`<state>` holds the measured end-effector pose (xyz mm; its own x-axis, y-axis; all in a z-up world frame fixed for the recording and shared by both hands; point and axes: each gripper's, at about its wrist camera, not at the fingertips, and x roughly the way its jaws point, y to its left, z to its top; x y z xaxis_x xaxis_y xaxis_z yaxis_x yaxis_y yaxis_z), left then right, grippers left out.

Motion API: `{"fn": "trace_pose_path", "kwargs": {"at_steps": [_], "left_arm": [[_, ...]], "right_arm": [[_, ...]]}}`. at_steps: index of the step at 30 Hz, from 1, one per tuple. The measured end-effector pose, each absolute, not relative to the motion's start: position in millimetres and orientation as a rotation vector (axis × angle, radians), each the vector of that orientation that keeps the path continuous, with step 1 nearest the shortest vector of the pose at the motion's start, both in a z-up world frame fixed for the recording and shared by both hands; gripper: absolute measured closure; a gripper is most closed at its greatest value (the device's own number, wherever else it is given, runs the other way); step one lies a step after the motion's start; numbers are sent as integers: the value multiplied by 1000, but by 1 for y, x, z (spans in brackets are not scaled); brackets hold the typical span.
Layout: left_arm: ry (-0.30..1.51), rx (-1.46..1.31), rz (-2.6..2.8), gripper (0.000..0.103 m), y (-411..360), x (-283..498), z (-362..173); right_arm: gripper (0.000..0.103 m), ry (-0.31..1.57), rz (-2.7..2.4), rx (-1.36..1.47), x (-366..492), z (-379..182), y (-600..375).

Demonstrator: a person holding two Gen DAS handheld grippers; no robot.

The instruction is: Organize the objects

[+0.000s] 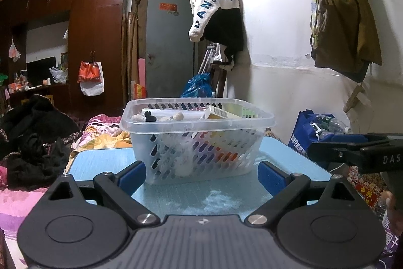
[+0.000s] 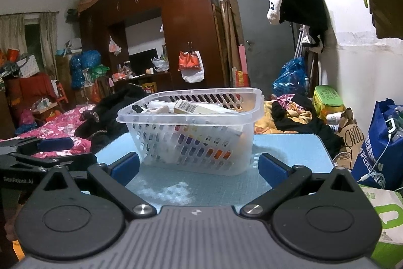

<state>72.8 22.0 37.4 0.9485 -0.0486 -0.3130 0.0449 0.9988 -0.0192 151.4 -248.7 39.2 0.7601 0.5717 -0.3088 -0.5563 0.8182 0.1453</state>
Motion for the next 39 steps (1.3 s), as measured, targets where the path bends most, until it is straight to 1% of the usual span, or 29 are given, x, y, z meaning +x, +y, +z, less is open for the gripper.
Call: {"fn": "trace_pose_path", "kwargs": {"at_steps": [13, 26, 39], "left_arm": [[330, -6, -41, 6, 18, 73, 36], [330, -4, -50, 6, 16, 73, 36], [320, -18, -46, 6, 19, 73, 37]], "right_arm": [[0, 372, 615, 97, 155, 37, -252], [0, 334, 603, 14, 144, 38, -242], [0, 348, 610, 23, 148, 37, -242]]}}
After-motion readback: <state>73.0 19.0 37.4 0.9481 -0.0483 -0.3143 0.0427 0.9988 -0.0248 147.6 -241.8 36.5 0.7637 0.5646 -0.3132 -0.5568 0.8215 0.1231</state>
